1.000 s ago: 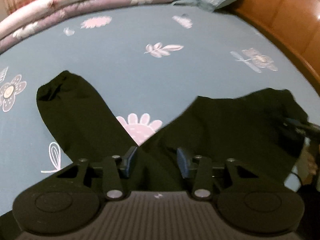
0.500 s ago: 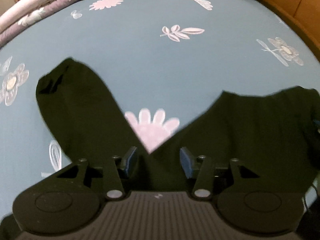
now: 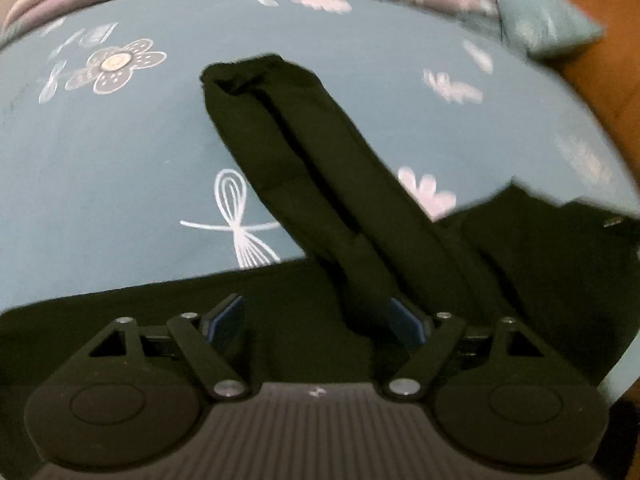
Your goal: Fold clothes
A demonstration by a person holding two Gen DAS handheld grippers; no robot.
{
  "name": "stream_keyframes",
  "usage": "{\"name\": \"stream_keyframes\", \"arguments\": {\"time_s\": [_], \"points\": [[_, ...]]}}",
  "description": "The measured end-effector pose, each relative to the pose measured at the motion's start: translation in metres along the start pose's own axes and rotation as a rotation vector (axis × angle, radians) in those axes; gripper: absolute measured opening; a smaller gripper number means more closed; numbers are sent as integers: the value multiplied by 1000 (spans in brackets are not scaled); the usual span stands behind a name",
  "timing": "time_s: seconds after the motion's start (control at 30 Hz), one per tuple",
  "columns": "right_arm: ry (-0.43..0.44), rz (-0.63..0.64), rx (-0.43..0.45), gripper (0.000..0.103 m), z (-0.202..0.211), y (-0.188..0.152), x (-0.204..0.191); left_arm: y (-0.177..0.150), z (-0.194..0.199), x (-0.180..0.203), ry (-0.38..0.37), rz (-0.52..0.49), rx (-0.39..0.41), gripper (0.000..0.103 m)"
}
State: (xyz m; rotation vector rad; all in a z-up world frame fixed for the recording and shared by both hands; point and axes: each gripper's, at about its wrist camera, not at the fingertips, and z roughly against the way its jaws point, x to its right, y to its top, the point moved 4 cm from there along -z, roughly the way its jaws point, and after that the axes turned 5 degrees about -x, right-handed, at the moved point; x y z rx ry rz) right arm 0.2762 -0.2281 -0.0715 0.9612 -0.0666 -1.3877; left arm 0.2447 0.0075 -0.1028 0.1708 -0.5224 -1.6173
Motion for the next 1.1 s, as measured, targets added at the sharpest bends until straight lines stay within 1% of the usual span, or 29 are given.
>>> {"name": "stream_keyframes", "arguments": {"time_s": [0.03,0.1,0.2,0.3,0.37,0.4,0.43,0.53,0.63,0.7,0.77,0.97,1.0,1.07,1.1], "points": [[23,-5,-33,46,-20,7,-5,1,1,-8,-24,26,18,85],[43,-24,-90,46,-56,18,-11,3,3,-25,-31,70,53,85],[38,-54,-173,47,-102,28,-13,3,2,-54,2,108,90,85],[32,-96,-223,47,-131,32,-9,2,-2,-84,48,163,123,85],[36,-114,-232,48,-141,33,-8,2,-6,-104,78,202,130,85],[33,-113,-235,51,-145,33,-10,3,-7,-111,84,216,124,85],[24,-99,-238,51,-149,33,-13,3,-9,-117,85,230,116,85],[-4,-56,-245,51,-158,35,-22,3,-8,-129,65,262,130,85],[-36,-8,-254,51,-168,36,-32,1,-9,-138,42,288,127,85],[-71,45,-264,52,-166,38,-37,-1,-10,-144,38,308,126,85],[-88,78,-272,52,-168,40,-40,-3,-11,-149,39,325,125,86],[-60,45,-274,52,-172,47,-30,-3,-15,-150,46,322,123,86],[-53,35,-272,51,-173,48,-28,-3,-15,-151,45,324,124,86],[-41,7,-262,42,-174,51,-23,-4,-15,-153,38,332,126,86],[-47,2,-259,33,-176,52,-22,-4,-15,-154,35,338,128,86]]}}
